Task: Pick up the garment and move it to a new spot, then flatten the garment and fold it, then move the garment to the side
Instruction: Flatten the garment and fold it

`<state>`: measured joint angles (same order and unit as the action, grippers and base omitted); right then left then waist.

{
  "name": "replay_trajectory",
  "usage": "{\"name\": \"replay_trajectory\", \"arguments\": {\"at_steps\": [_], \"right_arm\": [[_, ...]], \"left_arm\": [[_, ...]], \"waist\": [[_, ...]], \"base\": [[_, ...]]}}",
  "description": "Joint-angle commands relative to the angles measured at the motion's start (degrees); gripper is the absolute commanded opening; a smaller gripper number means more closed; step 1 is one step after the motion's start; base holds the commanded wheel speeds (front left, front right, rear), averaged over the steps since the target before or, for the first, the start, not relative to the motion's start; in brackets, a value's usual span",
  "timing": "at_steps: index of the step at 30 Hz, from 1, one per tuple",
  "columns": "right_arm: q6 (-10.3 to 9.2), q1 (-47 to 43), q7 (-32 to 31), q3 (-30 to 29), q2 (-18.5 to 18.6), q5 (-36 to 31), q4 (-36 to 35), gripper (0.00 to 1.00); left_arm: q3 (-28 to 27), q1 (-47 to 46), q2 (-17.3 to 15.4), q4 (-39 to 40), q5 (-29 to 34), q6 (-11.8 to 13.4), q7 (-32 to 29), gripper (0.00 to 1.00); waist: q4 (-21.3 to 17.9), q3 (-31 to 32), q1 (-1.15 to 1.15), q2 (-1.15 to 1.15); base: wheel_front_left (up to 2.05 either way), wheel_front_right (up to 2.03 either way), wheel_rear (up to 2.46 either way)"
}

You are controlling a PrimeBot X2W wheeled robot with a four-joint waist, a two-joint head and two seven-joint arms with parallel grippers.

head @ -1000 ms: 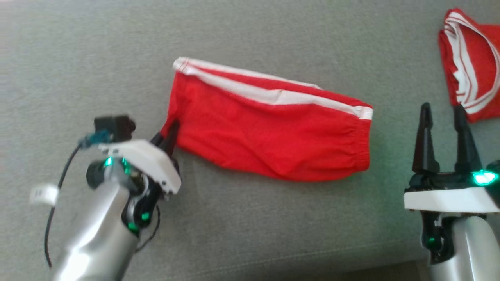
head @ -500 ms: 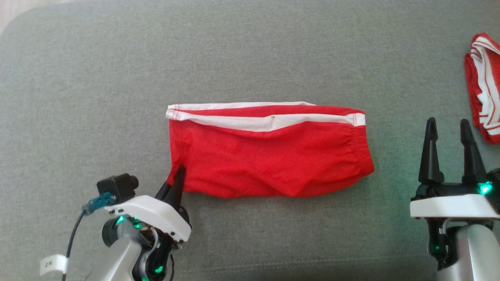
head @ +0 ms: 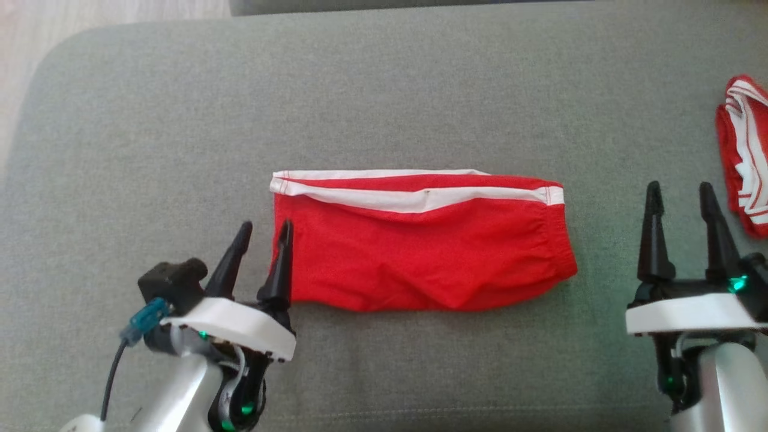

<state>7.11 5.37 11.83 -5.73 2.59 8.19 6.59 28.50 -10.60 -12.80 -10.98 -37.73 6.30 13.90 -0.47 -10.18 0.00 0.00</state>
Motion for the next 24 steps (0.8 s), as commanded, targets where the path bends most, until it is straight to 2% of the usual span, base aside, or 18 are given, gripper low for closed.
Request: {"name": "replay_trajectory", "arguments": {"at_steps": [1,8,12,24], "right_arm": [[0.37,1.7,-0.9,2.0,0.3,-0.9,-2.4,1.0],[0.37,0.7,-11.0,6.3,0.3,-2.6,-3.5,1.0],[0.37,0.1,-17.0,7.6,0.3,-3.2,-2.6,1.0],[0.37,1.0,-25.9,6.7,1.3,-1.0,4.8,1.0]], "left_arm": [[-2.7,-1.4,-1.1,3.0,1.6,0.6,0.9,1.0],[-5.4,1.2,-0.2,8.9,9.0,1.6,1.1,1.0],[-7.1,3.0,1.4,9.5,11.1,0.7,1.1,1.0],[-10.1,4.6,4.7,8.1,13.7,-2.2,1.1,1.0]], "waist": [[0.3,0.6,0.0,0.0],[0.9,2.0,0.0,0.0],[1.7,2.4,0.0,0.0],[3.6,2.0,0.0,0.0]], "base": [[0.0,0.0,0.0],[0.0,0.0,0.0],[0.0,0.0,0.0],[0.0,0.0,0.0]]}}
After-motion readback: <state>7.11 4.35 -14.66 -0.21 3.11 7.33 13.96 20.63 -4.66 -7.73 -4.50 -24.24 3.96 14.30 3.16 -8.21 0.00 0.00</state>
